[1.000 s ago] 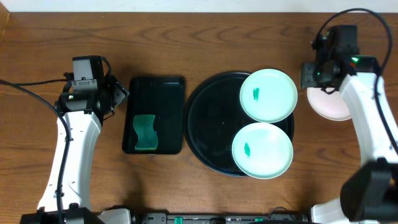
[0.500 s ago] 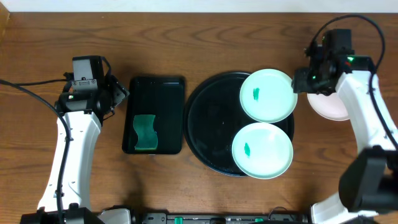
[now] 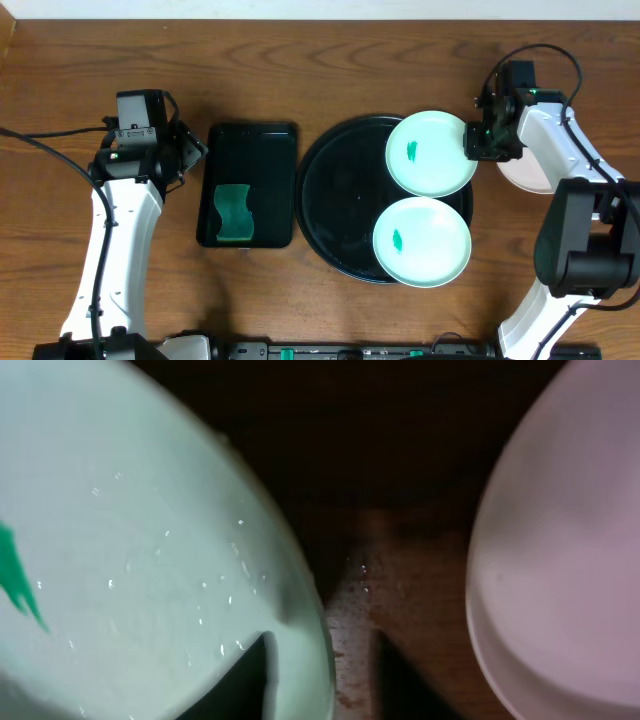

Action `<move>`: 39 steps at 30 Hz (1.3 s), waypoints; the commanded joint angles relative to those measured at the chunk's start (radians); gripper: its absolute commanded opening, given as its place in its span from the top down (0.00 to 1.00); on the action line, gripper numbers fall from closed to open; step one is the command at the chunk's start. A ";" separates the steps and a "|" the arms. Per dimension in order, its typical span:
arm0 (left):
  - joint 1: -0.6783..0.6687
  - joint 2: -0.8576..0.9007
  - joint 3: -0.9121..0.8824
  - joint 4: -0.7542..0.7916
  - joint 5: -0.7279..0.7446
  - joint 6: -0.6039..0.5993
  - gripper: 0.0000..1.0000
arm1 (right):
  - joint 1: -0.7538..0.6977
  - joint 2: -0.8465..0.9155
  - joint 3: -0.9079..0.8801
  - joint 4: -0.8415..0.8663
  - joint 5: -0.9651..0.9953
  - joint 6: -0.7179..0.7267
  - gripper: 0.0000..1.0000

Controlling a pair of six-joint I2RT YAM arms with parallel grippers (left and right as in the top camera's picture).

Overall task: Clean dirty plates on tray and stack at the side
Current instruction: 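Grasp the upper pale green plate with the right gripper, slide it left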

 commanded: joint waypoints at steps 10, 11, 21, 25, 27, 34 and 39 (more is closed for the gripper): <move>0.003 -0.004 0.006 0.000 -0.002 -0.009 0.20 | 0.018 -0.142 0.003 0.033 -0.385 0.016 0.99; 0.003 -0.004 0.006 0.000 -0.003 -0.009 0.20 | 0.022 -0.159 0.003 0.032 -0.425 0.033 0.99; 0.003 -0.004 0.006 0.000 -0.002 -0.009 0.19 | 0.165 -0.187 -0.005 0.037 -0.447 0.241 0.99; 0.003 -0.004 0.006 0.000 -0.003 -0.009 0.19 | 0.244 -0.182 -0.005 0.040 -0.359 0.240 0.99; 0.003 -0.004 0.006 0.000 -0.003 -0.009 0.20 | 0.277 -0.182 -0.005 0.039 -0.296 0.240 0.99; 0.003 -0.004 0.006 0.000 -0.003 -0.009 0.20 | 0.313 -0.182 -0.005 0.039 -0.270 0.221 0.99; 0.003 -0.004 0.006 0.000 -0.002 -0.009 0.20 | 0.313 -0.182 -0.005 0.018 -0.255 0.120 0.99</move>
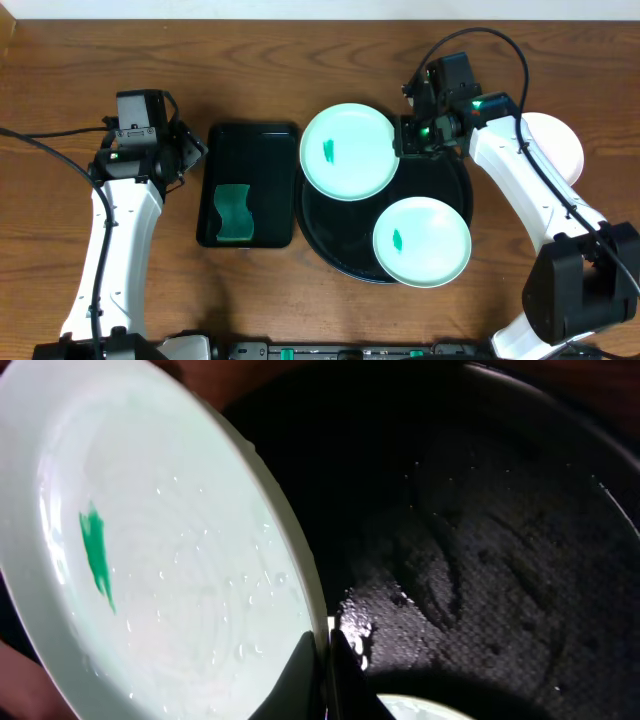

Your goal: Clean dirty plates on tray and stack at the side

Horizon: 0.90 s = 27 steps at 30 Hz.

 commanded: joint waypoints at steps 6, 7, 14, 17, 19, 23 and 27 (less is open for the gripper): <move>0.003 -0.004 0.006 0.000 -0.003 -0.009 0.20 | 0.002 0.008 -0.005 -0.004 0.018 -0.054 0.99; 0.003 -0.004 0.006 -0.001 -0.003 -0.009 0.20 | 0.002 0.008 -0.005 0.002 0.019 -0.055 0.99; 0.003 -0.004 0.006 -0.001 -0.003 -0.009 0.19 | 0.004 0.011 -0.034 0.020 0.092 -0.045 0.99; 0.003 -0.004 0.006 0.000 -0.003 -0.009 0.20 | 0.005 0.011 -0.099 0.074 0.093 -0.029 0.99; 0.003 -0.004 0.006 -0.001 -0.003 -0.009 0.19 | 0.005 0.011 -0.134 0.124 0.091 -0.028 0.99; 0.003 -0.004 0.006 -0.001 -0.003 -0.009 0.19 | 0.008 0.011 -0.182 0.202 0.089 0.032 0.99; 0.003 -0.004 0.006 0.000 -0.003 -0.009 0.20 | 0.008 0.011 -0.205 0.240 0.089 0.035 0.99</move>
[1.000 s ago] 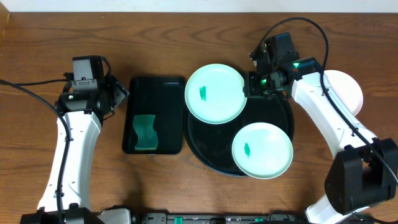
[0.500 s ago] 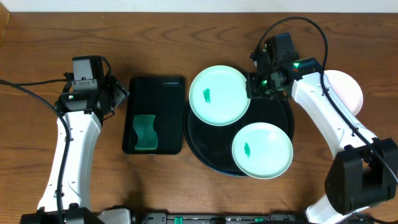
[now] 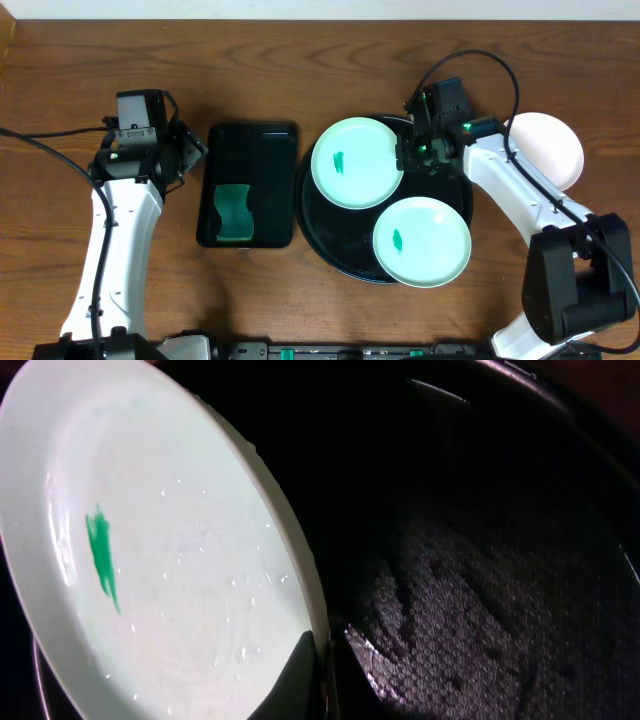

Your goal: Clean dirty plates on tray and stack at the side

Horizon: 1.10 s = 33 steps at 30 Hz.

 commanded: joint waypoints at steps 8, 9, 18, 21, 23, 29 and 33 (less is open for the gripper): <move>0.003 -0.004 0.006 0.000 -0.003 -0.009 0.20 | 0.008 0.009 -0.016 0.037 -0.005 0.037 0.99; 0.003 -0.004 0.006 0.000 -0.003 -0.009 0.19 | 0.008 0.009 -0.016 0.036 -0.005 0.047 0.99; 0.003 -0.004 0.006 -0.001 -0.003 -0.009 0.19 | 0.008 0.009 -0.092 0.135 -0.006 0.077 0.99; 0.003 -0.004 0.006 0.000 -0.003 -0.009 0.20 | 0.008 0.009 -0.095 0.135 -0.005 0.077 0.99; 0.003 -0.004 0.006 0.000 -0.003 -0.009 0.19 | 0.008 0.009 -0.101 0.139 -0.006 0.077 0.99; 0.003 -0.004 0.006 0.000 -0.002 -0.009 0.19 | 0.019 0.009 -0.113 0.155 -0.010 0.078 0.99; 0.003 -0.004 0.006 -0.001 -0.002 -0.009 0.19 | 0.046 0.009 -0.113 0.155 -0.010 0.077 0.99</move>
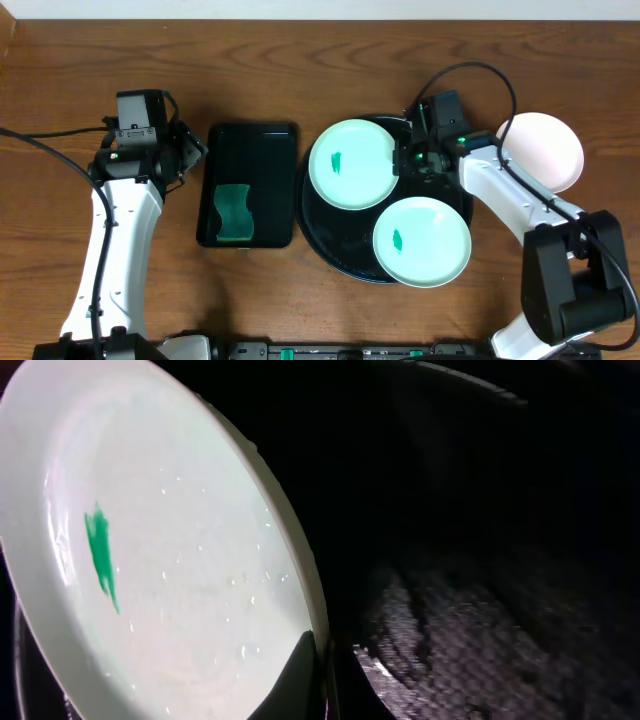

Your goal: Clean dirty plates on tray and stack at the side

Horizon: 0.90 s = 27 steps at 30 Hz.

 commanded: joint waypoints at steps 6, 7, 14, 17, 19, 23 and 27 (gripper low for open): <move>0.003 -0.004 0.006 0.000 -0.003 -0.009 0.20 | 0.031 0.009 -0.007 -0.001 -0.009 0.013 0.99; 0.003 -0.004 0.006 -0.001 -0.003 -0.009 0.20 | 0.031 0.009 -0.007 -0.003 -0.003 0.009 0.99; 0.003 -0.004 0.006 0.000 -0.003 -0.009 0.19 | 0.033 0.009 -0.014 -0.014 0.060 0.021 0.99; 0.003 -0.004 0.006 -0.001 -0.002 -0.009 0.20 | 0.043 0.009 -0.014 -0.015 0.061 0.036 0.99; 0.003 -0.004 0.006 0.000 -0.002 -0.009 0.19 | 0.050 0.009 -0.014 -0.016 0.073 0.036 0.99; 0.003 -0.004 0.006 -0.001 -0.003 -0.009 0.20 | 0.058 0.009 -0.023 -0.014 0.072 0.036 0.99; 0.003 -0.004 0.006 0.000 -0.003 -0.009 0.19 | 0.062 0.009 -0.033 0.000 0.078 0.036 0.99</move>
